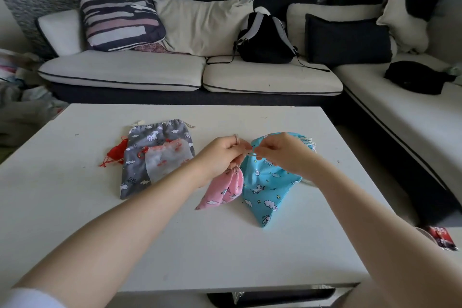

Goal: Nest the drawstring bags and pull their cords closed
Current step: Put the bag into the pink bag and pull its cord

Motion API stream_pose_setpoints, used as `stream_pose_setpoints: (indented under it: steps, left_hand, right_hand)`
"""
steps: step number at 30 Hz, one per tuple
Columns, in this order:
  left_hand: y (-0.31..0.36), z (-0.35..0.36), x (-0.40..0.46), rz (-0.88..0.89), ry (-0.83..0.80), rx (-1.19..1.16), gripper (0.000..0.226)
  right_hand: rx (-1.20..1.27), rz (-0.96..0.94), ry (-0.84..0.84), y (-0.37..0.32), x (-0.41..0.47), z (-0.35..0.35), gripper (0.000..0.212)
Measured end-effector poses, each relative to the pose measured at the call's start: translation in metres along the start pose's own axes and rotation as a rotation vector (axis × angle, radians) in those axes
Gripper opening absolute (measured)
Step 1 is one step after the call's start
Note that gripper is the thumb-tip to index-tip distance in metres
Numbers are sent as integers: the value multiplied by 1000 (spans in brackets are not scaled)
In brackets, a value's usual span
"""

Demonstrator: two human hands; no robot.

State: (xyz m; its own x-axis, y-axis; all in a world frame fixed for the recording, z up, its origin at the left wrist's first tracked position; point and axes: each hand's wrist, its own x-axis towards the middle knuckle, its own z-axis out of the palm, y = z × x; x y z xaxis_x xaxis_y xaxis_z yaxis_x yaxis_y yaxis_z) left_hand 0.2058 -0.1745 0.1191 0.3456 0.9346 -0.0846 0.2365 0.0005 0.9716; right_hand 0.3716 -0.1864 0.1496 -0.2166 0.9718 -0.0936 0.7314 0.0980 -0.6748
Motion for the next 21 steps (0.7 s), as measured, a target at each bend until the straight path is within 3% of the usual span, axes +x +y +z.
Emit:
stream_pose_setpoints:
  steps: [4,6,8,10,12,14,16,21]
  left_hand:
    - [-2,-4,1,4,30,20,22]
    - [-4,-7,0,13,25,21,21]
    - [-4,-11,-1,23,-22,-10,22]
    - [-3,-13,-2,29,-87,-54,20]
    - [0,-13,-3,27,-138,-50,18]
    - [3,-12,-4,31,-168,-18,20]
    - [6,-13,-6,49,-176,15,21]
    - [1,-16,-8,66,-71,30,24]
  right_hand:
    - [268,-25,-200,3,-10,2,30]
    - [256,-66,-427,5,-15,4,32]
    - [162,-27,-517,6,-16,9,24]
    - [94,6,-303,10,-8,14,12]
    - [118,5,-42,10,1,20,19]
    - [187,-26,-41,5,5,25,23]
    - [180,-48,-72,3,5,31,13]
    - [209,16,90,4,6,34,5]
